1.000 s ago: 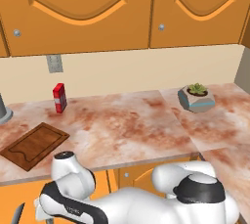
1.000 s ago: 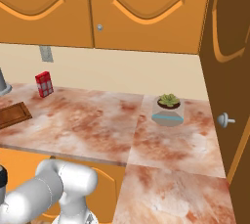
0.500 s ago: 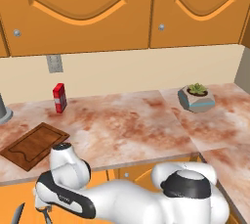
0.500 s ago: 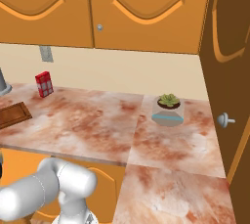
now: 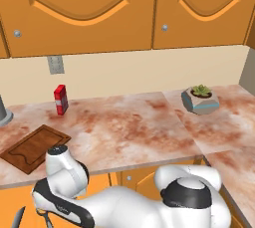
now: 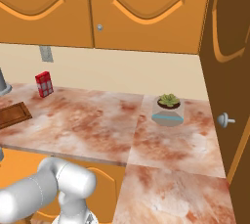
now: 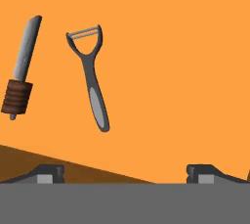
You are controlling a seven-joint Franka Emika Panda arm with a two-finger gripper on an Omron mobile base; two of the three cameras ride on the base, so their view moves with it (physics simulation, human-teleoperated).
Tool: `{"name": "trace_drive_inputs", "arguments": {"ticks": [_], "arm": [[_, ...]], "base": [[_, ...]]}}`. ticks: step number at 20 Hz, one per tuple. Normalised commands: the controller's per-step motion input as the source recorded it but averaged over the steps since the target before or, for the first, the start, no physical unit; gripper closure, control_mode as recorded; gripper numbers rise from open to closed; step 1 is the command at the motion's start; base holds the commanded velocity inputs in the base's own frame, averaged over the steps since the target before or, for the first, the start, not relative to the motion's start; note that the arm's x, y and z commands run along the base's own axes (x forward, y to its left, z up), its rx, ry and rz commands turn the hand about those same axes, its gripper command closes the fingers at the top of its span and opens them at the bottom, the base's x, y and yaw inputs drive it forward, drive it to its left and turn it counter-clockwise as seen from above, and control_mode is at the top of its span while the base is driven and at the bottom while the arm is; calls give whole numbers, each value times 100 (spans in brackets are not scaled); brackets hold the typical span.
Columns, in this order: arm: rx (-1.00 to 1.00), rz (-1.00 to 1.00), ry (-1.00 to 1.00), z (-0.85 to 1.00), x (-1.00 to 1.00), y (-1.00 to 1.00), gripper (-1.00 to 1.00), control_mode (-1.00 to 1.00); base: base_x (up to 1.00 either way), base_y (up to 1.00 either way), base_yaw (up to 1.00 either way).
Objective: Open the drawer on the left and place the cutting tools on the cutting board.
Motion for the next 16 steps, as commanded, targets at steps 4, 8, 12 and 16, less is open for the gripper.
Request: {"name": "trace_drive_inputs", "arguments": {"ticks": [4,8,12,16], "arm": [[0,0,-22,-6,0,0,-100,-100],[0,0,-16,-7,0,0,-100,-100],[0,0,-9,-6,0,0,-100,-100],[0,0,0,0,0,0,-100,-100]], "base": [[0,0,0],[0,0,0],[0,0,0],[0,0,0]]}}
